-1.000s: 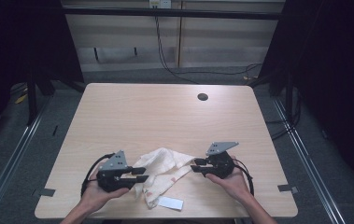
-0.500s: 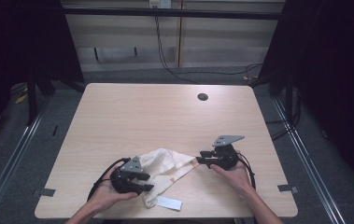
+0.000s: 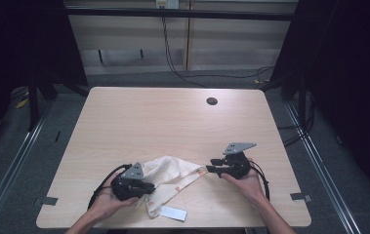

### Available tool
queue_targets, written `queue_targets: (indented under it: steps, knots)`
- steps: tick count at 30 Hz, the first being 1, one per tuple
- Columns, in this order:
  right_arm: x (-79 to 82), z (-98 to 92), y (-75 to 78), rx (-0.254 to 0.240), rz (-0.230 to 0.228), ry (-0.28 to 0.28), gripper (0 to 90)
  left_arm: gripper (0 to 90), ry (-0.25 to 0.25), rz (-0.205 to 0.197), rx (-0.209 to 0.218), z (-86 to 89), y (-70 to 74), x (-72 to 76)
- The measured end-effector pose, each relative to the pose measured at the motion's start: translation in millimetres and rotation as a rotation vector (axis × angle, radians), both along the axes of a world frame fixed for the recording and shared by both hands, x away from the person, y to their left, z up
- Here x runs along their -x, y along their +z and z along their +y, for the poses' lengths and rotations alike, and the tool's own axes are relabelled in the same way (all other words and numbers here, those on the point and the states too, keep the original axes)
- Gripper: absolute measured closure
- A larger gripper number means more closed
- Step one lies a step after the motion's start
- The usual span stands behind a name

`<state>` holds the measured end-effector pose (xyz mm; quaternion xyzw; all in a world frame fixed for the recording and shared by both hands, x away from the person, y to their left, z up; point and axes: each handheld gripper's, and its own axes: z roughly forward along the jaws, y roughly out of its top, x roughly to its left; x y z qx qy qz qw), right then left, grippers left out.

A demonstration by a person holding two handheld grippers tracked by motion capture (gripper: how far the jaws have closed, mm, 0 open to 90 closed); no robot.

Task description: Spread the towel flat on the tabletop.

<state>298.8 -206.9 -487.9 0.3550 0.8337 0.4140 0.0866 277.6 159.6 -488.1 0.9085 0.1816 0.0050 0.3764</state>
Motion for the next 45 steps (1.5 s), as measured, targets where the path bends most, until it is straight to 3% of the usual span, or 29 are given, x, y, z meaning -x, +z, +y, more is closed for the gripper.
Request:
queue_targets:
  steps: [5, 6, 8, 12, 14, 17, 25, 27, 28, 29, 30, 31, 32, 36, 40, 45]
  knots:
    - [6.6, 2.9, 4.2, -0.030, -0.037, 0.031, 64.2, 84.6, 0.004, 0.034, 0.103, 3.6, 11.8, 3.2]
    - [7.8, 3.4, 4.2, -0.031, -0.032, 0.034, 63.2, 84.5, 0.018, 0.032, 0.145, 4.4, 17.6, 6.7]
    - [7.8, 3.9, 3.1, -0.026, -0.027, 0.036, 63.2, 84.5, 0.014, 0.019, 0.150, 5.4, 21.4, 7.5]
    - [3.6, 5.7, -1.7, -0.015, -0.043, 0.024, 65.5, 85.1, 0.042, -0.006, 0.220, 13.5, 35.0, 5.8]
    - [2.8, 5.5, -1.8, -0.028, -0.044, 0.026, 65.2, 85.3, 0.046, -0.016, 0.207, 14.9, 37.1, 4.2]
    - [0.9, 8.6, -6.2, -0.021, -0.027, 0.042, 63.4, 85.9, 0.078, -0.028, 0.242, 23.0, 39.7, -2.0]
    - [-3.2, 14.1, -14.7, 0.001, -0.005, 0.042, 62.1, 85.8, 0.108, -0.037, 0.276, 31.1, 43.1, -4.9]
    - [-3.6, 15.8, -15.6, 0.008, -0.005, 0.037, 66.1, 85.9, 0.117, -0.042, 0.283, 33.6, 44.0, -6.2]
    - [-4.0, 16.7, -14.8, 0.017, -0.026, 0.017, 75.3, 85.8, 0.122, -0.044, 0.285, 34.6, 44.3, -6.4]
    - [-4.0, 16.7, -14.8, 0.017, -0.026, 0.017, 75.3, 85.8, 0.122, -0.047, 0.283, 35.9, 44.8, -6.9]
    - [-4.4, 15.7, -12.0, 0.002, -0.046, 0.006, 83.2, 85.8, 0.125, -0.050, 0.278, 37.2, 45.0, -6.8]
    - [-4.4, 15.7, -12.0, 0.002, -0.046, 0.006, 83.2, 85.8, 0.127, -0.056, 0.276, 38.4, 45.1, -6.5]
    - [-4.4, 13.8, -7.7, -0.030, -0.043, 0.003, 86.3, 85.8, 0.129, -0.052, 0.276, 40.4, 45.5, -5.3]
    - [-2.1, 9.5, 1.2, -0.065, -0.048, 0.004, 87.3, 85.9, 0.141, -0.063, 0.287, 48.5, 48.0, -2.9]
    - [0.2, 1.9, 20.9, -0.138, -0.044, -0.003, 87.7, 85.9, 0.146, -0.069, 0.301, 51.7, 50.8, -4.5]
    - [0.1, 1.7, 35.9, -0.122, -0.080, 0.037, 87.7, 85.9, 0.153, -0.082, 0.319, 54.0, 57.2, -5.0]
